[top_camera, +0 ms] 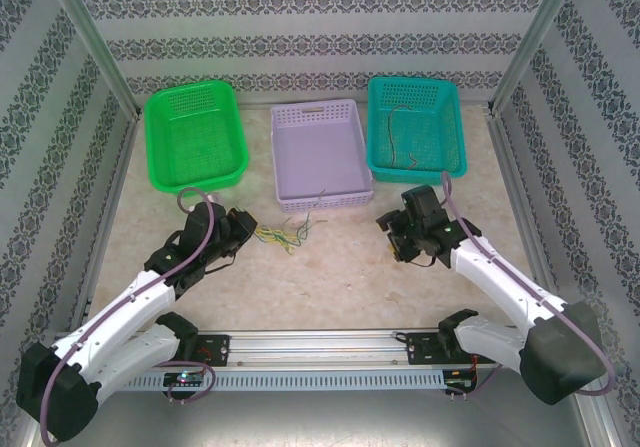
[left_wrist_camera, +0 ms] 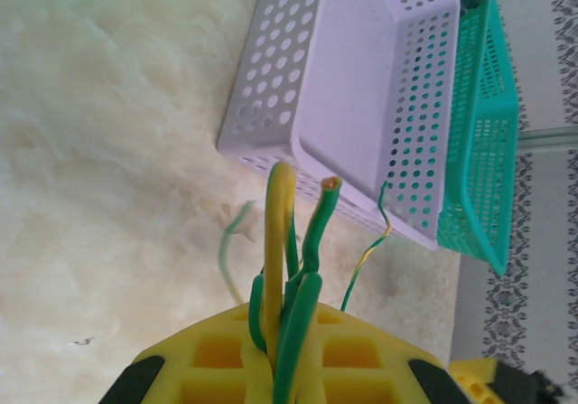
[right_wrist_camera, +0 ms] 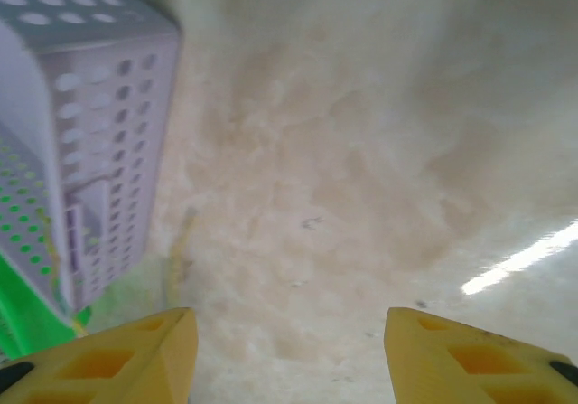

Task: Untangle the cables

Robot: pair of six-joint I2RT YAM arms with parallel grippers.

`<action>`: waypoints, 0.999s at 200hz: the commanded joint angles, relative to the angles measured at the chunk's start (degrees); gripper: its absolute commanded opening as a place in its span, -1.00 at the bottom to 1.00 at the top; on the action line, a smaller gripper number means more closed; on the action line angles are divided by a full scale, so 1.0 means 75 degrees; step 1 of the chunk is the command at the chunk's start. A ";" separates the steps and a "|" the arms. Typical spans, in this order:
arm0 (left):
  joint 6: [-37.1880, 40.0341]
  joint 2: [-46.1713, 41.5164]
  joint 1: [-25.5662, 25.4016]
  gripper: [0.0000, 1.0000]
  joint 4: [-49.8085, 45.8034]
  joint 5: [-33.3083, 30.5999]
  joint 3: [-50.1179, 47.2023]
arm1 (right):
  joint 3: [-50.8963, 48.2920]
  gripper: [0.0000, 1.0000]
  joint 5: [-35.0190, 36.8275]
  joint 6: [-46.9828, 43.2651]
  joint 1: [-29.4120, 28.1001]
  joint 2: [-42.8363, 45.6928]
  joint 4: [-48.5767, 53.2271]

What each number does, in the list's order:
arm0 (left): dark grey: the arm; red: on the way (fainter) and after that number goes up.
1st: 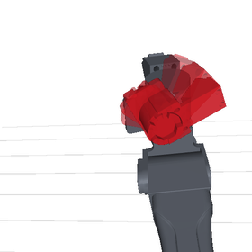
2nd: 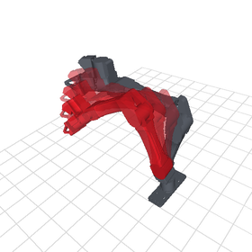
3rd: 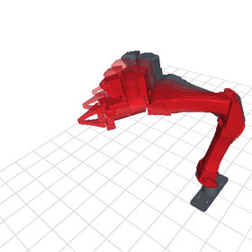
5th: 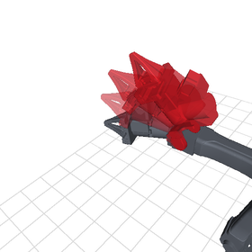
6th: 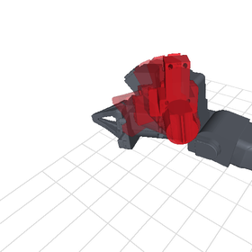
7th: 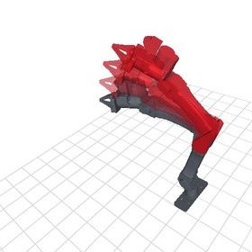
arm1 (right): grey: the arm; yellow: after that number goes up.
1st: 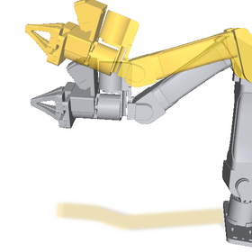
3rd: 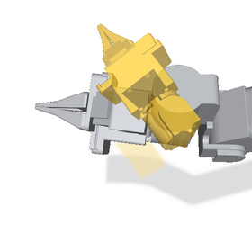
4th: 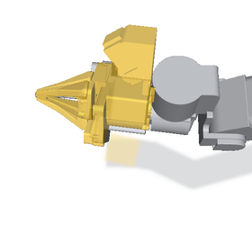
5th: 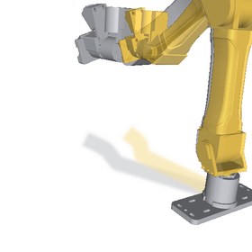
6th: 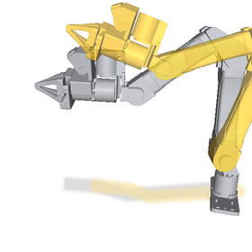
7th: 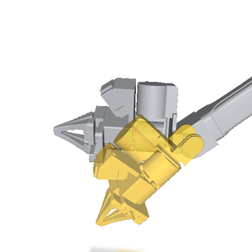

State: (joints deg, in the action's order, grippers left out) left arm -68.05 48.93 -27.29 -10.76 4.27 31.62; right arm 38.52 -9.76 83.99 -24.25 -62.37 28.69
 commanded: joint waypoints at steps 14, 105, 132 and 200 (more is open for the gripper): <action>-0.0380 -0.0258 0.0033 -1.00 0.0593 0.0289 -0.0113 | -0.0377 0.08 0.0243 0.0215 -0.0689 -0.0277 -0.0779; -0.0845 -0.0322 0.0032 -1.00 0.0238 0.0614 0.1250 | 0.1140 -0.09 0.0174 0.0225 -0.1563 -0.1569 -0.2007; -0.1518 -0.0021 0.0032 -1.00 -0.0626 0.0644 0.1996 | 0.1172 -0.23 0.0357 0.0444 -0.1480 -0.1003 -0.2047; -0.3070 0.0639 0.0048 -1.00 -0.1125 0.1088 0.2616 | 0.0760 -0.37 0.0752 0.0710 -0.1065 0.0289 -0.2481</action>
State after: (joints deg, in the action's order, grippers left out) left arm -85.10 53.21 -27.29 -16.84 10.50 50.15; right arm 46.00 -5.87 88.07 -33.30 -62.13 12.78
